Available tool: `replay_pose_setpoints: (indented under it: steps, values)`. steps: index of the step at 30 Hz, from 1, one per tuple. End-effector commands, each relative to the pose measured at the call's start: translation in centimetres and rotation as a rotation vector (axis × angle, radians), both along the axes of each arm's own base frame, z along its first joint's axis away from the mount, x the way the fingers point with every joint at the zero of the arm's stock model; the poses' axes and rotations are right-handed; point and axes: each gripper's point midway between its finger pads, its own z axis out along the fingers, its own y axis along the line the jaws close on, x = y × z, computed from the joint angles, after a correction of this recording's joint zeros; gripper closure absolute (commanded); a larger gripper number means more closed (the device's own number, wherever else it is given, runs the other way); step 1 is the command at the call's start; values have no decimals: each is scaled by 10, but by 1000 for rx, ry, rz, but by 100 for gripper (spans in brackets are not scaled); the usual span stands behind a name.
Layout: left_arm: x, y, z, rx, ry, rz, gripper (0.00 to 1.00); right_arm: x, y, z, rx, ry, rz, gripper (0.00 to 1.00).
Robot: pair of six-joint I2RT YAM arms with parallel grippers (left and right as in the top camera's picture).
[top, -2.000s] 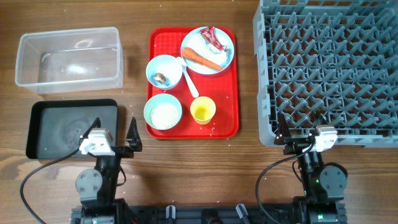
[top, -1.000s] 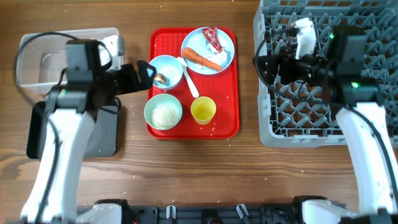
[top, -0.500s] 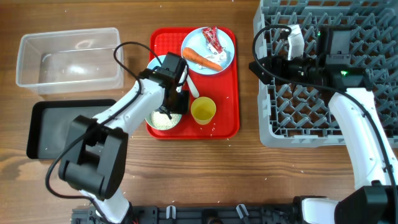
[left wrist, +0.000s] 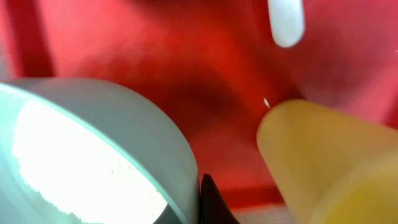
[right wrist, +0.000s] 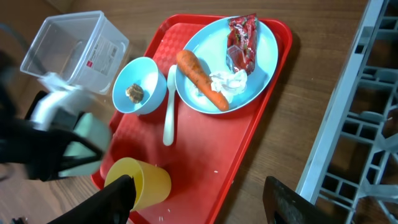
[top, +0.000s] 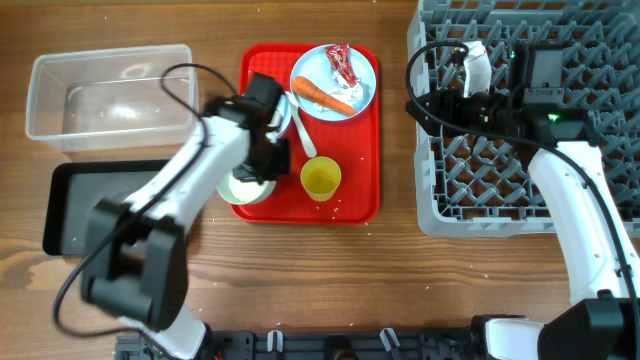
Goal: Sort waste into correct bins and load items into the dishwasher rack
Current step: 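Grasp the green bowl rim with the left gripper and lift it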
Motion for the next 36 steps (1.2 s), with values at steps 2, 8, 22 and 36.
replay_pose_setpoints:
  steps: [2,8,22,36]
  values:
    - [2,58,60,-98,-61,170,96,8,0,5,-15,-39,6,32]
    - [6,137,75,-426,-144,247,96,10,0,7,-14,-48,6,33]
    - [-24,221,116,-1160,-802,451,96,10,0,7,0,-32,-11,33]
    - [-23,233,115,-1157,-803,489,96,9,-5,2,-11,0,-52,34]
